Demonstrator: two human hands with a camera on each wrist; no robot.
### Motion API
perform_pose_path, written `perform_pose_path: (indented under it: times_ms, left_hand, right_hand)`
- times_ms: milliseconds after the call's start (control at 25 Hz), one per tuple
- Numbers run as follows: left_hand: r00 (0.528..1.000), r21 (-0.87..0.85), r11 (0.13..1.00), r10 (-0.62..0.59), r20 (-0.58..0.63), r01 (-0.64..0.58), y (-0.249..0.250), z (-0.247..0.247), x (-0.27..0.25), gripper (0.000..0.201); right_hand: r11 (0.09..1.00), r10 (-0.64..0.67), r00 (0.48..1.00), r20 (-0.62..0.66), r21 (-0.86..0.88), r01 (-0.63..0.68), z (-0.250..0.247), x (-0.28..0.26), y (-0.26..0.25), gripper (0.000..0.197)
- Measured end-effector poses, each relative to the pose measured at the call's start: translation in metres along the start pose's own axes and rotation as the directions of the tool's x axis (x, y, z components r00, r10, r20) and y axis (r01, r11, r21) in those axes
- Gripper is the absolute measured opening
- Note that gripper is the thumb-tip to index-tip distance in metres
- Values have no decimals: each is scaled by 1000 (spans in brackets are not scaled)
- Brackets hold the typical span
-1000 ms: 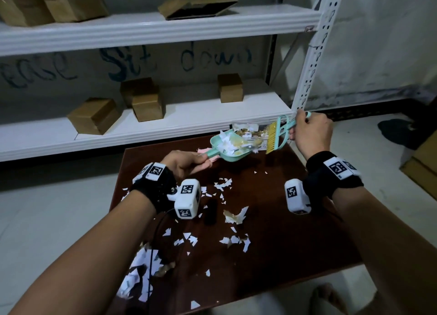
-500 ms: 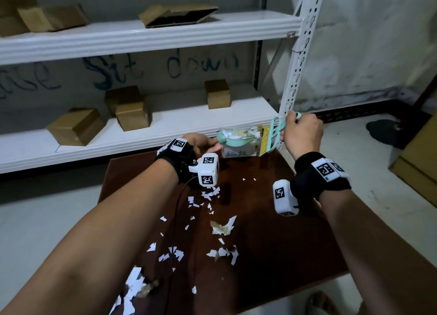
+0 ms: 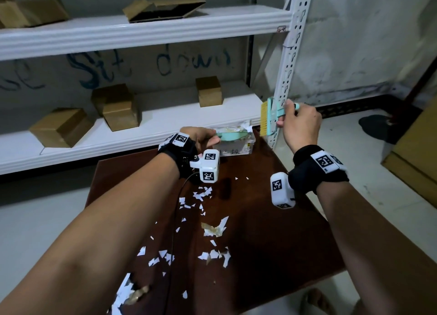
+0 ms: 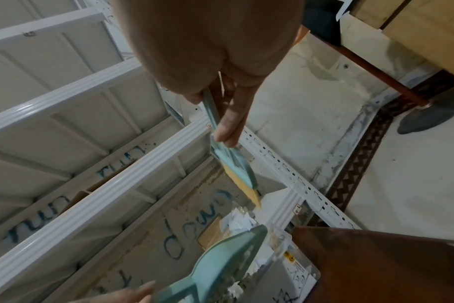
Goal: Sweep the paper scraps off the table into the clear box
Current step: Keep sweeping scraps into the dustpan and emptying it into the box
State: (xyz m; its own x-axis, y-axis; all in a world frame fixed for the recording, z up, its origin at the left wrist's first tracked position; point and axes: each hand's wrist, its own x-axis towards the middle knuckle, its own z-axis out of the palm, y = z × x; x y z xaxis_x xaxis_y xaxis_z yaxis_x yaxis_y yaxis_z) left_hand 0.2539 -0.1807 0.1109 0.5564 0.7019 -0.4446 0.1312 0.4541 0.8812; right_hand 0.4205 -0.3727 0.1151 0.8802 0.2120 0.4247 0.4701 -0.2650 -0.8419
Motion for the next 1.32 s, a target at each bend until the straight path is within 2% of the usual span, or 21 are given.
perform_pose_path:
  times_ms: [120,200,280,480,680,800,1000,1080,1160,1240,1320]
  left_hand:
    - [1000,21,1000,-11,14,10,1,-2,2,7]
    - [998,57,997,-51,21,50,2,-3,3,14]
    - [997,76,995,-67,22,66,3,-2,3,20]
    - [996,79,994,-82,38,79,7,2,-1,23]
    - [997,77,995,-65,38,62,9,5,0,20]
    - [996,89,994,-73,51,68,10,5,-3,18]
    - [996,70,996,-62,60,58,3,0,-7,15]
    - [996,68,995,-72,49,69,-1,-3,-7,13]
    - [995,67,995,-83,51,79,-3,-5,-6,15]
    - [995,55,996,-76,64,73,-5,-6,-4,18]
    - [996,45,997,-58,63,55,-7,-5,-4,18]
  right_hand:
    - [981,-35,997,65,190,22,16,-3,5,35]
    - [951,-13,991,133,307,-28,31,-7,9,30]
    - [932,21,986,166,353,-79,48,-13,9,26]
    - [959,35,956,292,258,-114,71,-22,16,26]
    - [937,-39,978,204,347,-36,52,-5,12,24]
    - [940,-74,982,174,341,11,45,-1,7,23]
    - [953,-89,975,205,303,24,50,-9,7,23]
    - [967,-138,953,270,247,70,53,-12,5,24]
    - [968,-185,908,376,232,101,59,-17,-1,23]
    - [973,-177,864,472,214,83,68,-24,-4,23]
    - [987,-146,849,508,138,87,75,-29,3,19]
